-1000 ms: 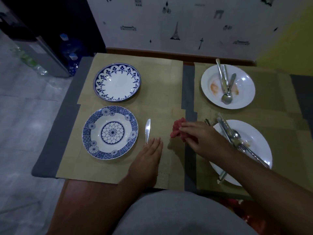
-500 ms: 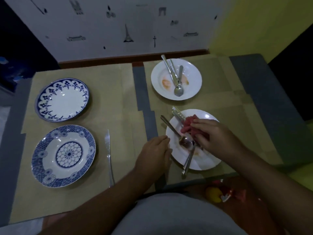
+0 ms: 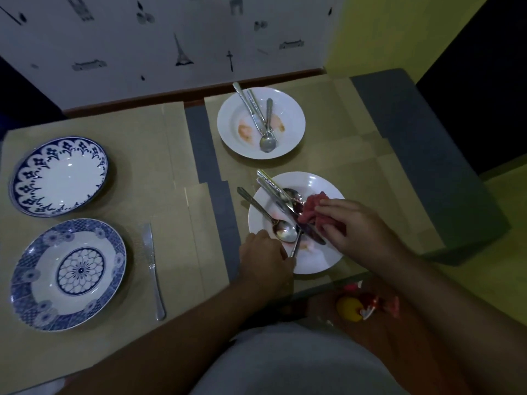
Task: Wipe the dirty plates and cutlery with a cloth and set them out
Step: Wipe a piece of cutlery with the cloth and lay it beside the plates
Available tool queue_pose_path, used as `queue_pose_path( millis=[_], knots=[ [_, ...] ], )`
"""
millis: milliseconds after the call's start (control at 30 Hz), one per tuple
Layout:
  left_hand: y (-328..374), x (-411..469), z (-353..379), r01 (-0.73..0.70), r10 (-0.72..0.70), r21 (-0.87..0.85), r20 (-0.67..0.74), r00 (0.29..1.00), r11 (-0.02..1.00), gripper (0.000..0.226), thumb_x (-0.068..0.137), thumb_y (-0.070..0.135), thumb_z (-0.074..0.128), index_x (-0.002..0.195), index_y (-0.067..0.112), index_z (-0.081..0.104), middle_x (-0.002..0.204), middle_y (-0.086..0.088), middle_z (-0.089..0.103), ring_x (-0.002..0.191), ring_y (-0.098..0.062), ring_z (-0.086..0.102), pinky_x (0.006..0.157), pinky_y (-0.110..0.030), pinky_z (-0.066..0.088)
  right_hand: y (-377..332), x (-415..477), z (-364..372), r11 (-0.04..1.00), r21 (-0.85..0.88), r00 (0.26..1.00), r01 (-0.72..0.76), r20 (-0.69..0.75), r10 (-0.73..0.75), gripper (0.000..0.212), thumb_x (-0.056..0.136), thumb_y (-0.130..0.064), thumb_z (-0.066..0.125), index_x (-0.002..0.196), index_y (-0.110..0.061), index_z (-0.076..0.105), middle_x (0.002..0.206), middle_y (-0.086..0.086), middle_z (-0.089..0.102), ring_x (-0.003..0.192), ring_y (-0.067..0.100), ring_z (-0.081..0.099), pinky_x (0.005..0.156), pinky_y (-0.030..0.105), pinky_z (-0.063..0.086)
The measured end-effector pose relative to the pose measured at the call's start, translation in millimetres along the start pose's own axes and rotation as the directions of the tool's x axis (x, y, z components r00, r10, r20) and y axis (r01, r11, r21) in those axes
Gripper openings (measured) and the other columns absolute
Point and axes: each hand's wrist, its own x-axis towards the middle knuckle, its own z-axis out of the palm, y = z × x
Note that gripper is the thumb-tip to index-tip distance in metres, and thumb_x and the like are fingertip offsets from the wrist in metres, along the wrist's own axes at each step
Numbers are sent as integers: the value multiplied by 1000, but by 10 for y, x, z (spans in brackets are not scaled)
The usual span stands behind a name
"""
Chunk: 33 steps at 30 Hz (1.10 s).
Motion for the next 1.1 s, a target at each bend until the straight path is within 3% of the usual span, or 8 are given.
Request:
queue_pose_path(
  millis=[67, 200, 367, 533, 667, 833, 967, 1100],
  knots=[
    [-7, 20, -3, 67, -66, -47, 25, 997, 997, 29, 83, 46, 73, 89, 19, 81, 96, -2, 65, 96, -20, 57, 83, -39, 55, 6, -13, 3, 1000, 4, 1000, -5, 0, 5, 40, 81, -10, 74, 120, -16, 70, 126, 1, 65, 115, 17, 59, 99, 32, 47],
    [-66, 33, -91, 229, -199, -255, 140, 970, 939, 32, 80, 45, 77, 73, 14, 79, 69, 1, 72, 67, -13, 68, 68, -35, 62, 10, -20, 12, 1000, 4, 1000, -14, -7, 14, 39, 80, -9, 75, 118, -16, 71, 125, 2, 66, 114, 19, 60, 98, 28, 45],
    [-169, -59, -302, 405, -290, -426, 310, 905, 809, 20, 89, 26, 72, 82, 8, 73, 82, -9, 73, 75, -15, 70, 72, -32, 59, -43, 19, 43, 1000, 15, 1000, 6, 5, -6, 41, 80, -11, 75, 120, -18, 69, 127, 1, 65, 116, 17, 59, 99, 35, 48],
    [-341, -247, -460, 536, -333, -561, 429, 840, 630, 17, 90, 22, 71, 86, 6, 75, 87, -9, 74, 80, -16, 67, 63, -25, 54, -188, 91, 71, 1000, 19, 1000, 18, 20, -19, 39, 82, -11, 73, 121, -18, 69, 128, 0, 65, 116, 16, 58, 99, 23, 41],
    [-446, -389, -539, 566, -323, -626, 467, 823, 537, 11, 89, 21, 73, 85, 11, 77, 75, 0, 70, 68, -9, 59, 55, -19, 45, -313, 148, 122, 999, 29, 1000, 25, 9, -25, 38, 81, -10, 74, 118, -18, 71, 125, 0, 66, 114, 16, 59, 97, 20, 38],
    [-528, -550, -600, 563, -313, -696, 468, 826, 445, 20, 86, 19, 77, 105, 14, 74, 91, -3, 78, 83, -13, 70, 56, -16, 49, -515, 189, 172, 994, 76, 997, 76, -16, -75, 40, 77, -2, 76, 115, -15, 71, 123, 3, 67, 113, 12, 56, 98, 6, 31],
    [-587, -580, -626, 537, -306, -772, 449, 839, 340, 26, 87, 13, 75, 113, 14, 72, 95, -4, 78, 84, -15, 71, 61, -19, 52, -667, 202, 255, 994, 94, 998, 59, 16, -61, 50, 77, -6, 77, 125, -15, 66, 130, 4, 63, 120, 19, 56, 102, 23, 38],
    [-580, -554, -699, 494, -263, -815, 427, 865, 303, 16, 90, 4, 69, 104, 10, 76, 84, -2, 78, 72, -11, 70, 66, -22, 54, -813, 187, 375, 989, 56, 984, 135, 106, -140, 55, 78, -15, 78, 130, -16, 60, 130, 4, 63, 119, 20, 56, 103, 33, 43]
  ],
)
